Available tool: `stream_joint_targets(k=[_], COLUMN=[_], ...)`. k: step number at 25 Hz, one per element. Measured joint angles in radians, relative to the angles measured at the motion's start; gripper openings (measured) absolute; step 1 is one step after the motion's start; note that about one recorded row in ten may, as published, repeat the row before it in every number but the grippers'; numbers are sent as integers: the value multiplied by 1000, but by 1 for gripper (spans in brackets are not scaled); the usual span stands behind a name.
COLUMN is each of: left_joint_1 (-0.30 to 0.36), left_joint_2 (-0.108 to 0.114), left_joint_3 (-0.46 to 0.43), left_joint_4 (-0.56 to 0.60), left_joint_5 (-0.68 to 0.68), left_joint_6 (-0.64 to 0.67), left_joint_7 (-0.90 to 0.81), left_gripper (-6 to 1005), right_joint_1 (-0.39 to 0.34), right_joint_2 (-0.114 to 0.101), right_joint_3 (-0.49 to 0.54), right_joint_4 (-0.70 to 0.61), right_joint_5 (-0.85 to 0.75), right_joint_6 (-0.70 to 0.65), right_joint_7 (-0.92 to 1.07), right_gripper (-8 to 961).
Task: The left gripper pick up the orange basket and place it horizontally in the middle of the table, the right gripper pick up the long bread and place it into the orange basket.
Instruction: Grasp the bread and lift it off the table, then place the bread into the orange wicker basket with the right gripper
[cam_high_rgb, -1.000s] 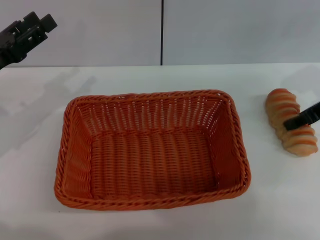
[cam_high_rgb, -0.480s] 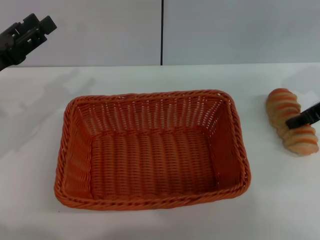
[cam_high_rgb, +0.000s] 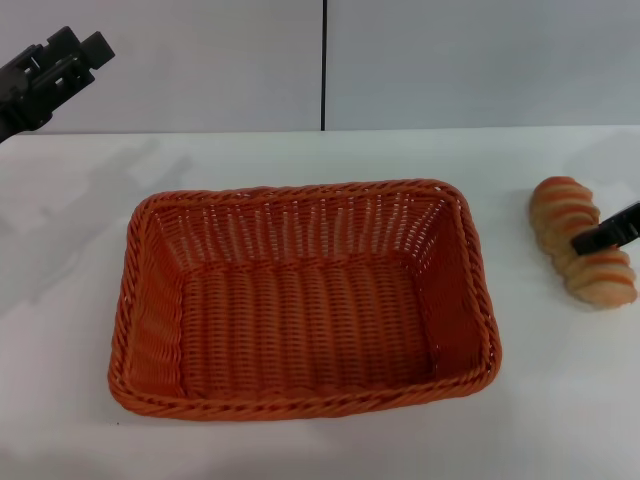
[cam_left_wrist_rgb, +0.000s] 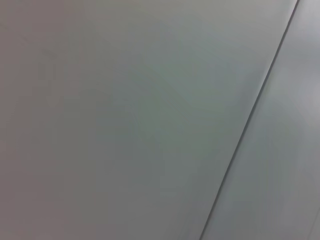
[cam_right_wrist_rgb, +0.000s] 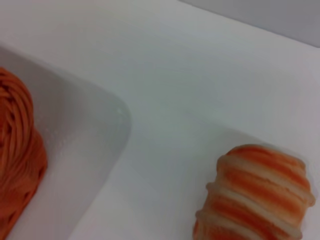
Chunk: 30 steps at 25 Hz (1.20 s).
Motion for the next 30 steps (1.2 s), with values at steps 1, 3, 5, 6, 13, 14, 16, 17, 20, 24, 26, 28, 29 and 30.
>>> stream_joint_targets(k=[1, 3, 5, 6, 13, 14, 16, 17, 20, 24, 26, 28, 29, 30], left_joint_1=[0, 0, 0, 0, 2, 3, 5, 5, 6, 6, 6, 5, 5, 5], left_joint_2=[0, 0, 0, 0, 0, 0, 0, 0, -1, -2, -2, -2, -2, -2], left_joint_3=[0, 0, 0, 0, 0, 0, 0, 0, 0, 0, 0, 0, 0, 0], left_joint_4=[0, 0, 0, -1, -2, -2, -2, -2, -2, -2, -2, -2, -2, -2], left_joint_5=[0, 0, 0, 1, 1, 1, 1, 1, 1, 0, 0, 0, 0, 0], left_joint_6=[0, 0, 0, 1, 3, 4, 6, 6, 6, 7, 7, 7, 7, 7], left_joint_7=[0, 0, 0, 0, 1, 1, 1, 1, 2, 2, 2, 2, 2, 2], left_gripper=[695, 695, 695, 695, 695, 695, 695, 695, 695, 695, 695, 695, 695, 695], right_joint_1=[-3, -6, -14, -29, -122, -152, -229, -229, -282, -303, -289, -271, -260, -248], right_joint_2=[0, 0, 1, 2, 20, 30, 58, 58, 82, 86, 83, 82, 83, 83], right_joint_3=[0, 1, 1, -1, 0, -2, -7, -7, -16, -51, -71, -92, -107, -123], right_joint_4=[-6, -15, -30, -63, -270, -327, -442, -442, -497, -418, -334, -271, -237, -206], right_joint_5=[5, 10, 24, 59, 268, 342, 549, 549, 780, 1070, 1186, 1230, 1239, 1240], right_joint_6=[-2, -5, -14, -33, -85, -86, -99, -99, -143, -234, -286, -319, -331, -333], right_joint_7=[0, 0, 0, 0, 0, -8, -77, -77, -204, -362, -440, -500, -533, -558], right_gripper=[251, 248, 245, 244, 239, 238, 232, 228, 221, 217, 214, 211, 210, 210])
